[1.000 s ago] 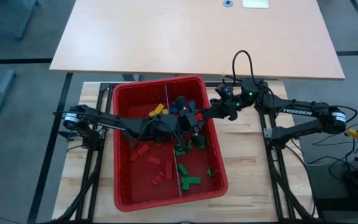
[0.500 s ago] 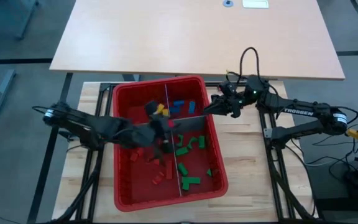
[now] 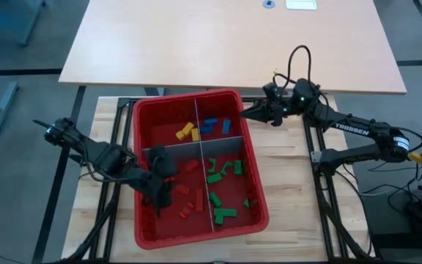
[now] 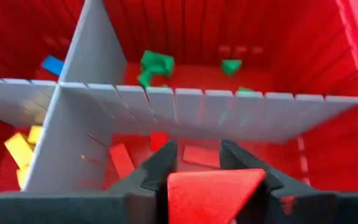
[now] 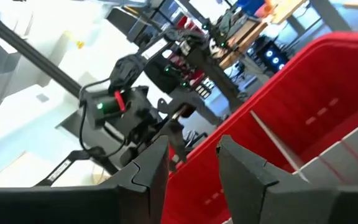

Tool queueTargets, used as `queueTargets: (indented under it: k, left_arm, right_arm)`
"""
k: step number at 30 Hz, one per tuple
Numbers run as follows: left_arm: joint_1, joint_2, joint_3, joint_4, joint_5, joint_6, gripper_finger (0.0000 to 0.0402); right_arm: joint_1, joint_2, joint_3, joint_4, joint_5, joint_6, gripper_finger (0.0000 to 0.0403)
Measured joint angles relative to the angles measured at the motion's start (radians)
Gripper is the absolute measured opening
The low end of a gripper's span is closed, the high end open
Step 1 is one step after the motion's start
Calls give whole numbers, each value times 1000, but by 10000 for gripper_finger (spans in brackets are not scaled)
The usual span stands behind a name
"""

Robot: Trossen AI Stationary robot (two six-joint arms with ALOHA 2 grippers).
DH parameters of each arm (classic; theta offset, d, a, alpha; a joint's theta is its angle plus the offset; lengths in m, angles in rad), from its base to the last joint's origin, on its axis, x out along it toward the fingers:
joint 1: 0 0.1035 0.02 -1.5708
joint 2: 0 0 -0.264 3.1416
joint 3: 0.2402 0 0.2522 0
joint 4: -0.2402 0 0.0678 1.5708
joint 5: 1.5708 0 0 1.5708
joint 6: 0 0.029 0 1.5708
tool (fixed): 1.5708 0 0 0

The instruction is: Sort blocks

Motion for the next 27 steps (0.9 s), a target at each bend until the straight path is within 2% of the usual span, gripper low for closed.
queueTargets:
  k: [8, 12, 15, 21, 25, 27]
  left_arm:
    - [-8, 8, -2, -96, 2, -49, 268]
    - [-7, 7, -2, -143, 0, -84, 315]
    - [-7, 6, -2, -175, -2, -107, 323]
    - [-7, 6, -2, -187, -2, -132, 313]
    - [-4, 6, -2, -187, -2, -136, 313]
    - [-2, 6, -2, -187, -2, -140, 313]
  right_arm:
    - [-65, 0, 0, -25, -1, -72, 125]
    - [-121, 0, 0, -133, -2, -197, 130]
    - [-180, 0, 1, -306, 15, -352, 134]
    - [-311, 0, 1, -688, 157, -721, 137]
    - [-372, 0, 1, -767, 254, -878, 135]
    - [-388, 13, 1, -774, 331, -896, 137]
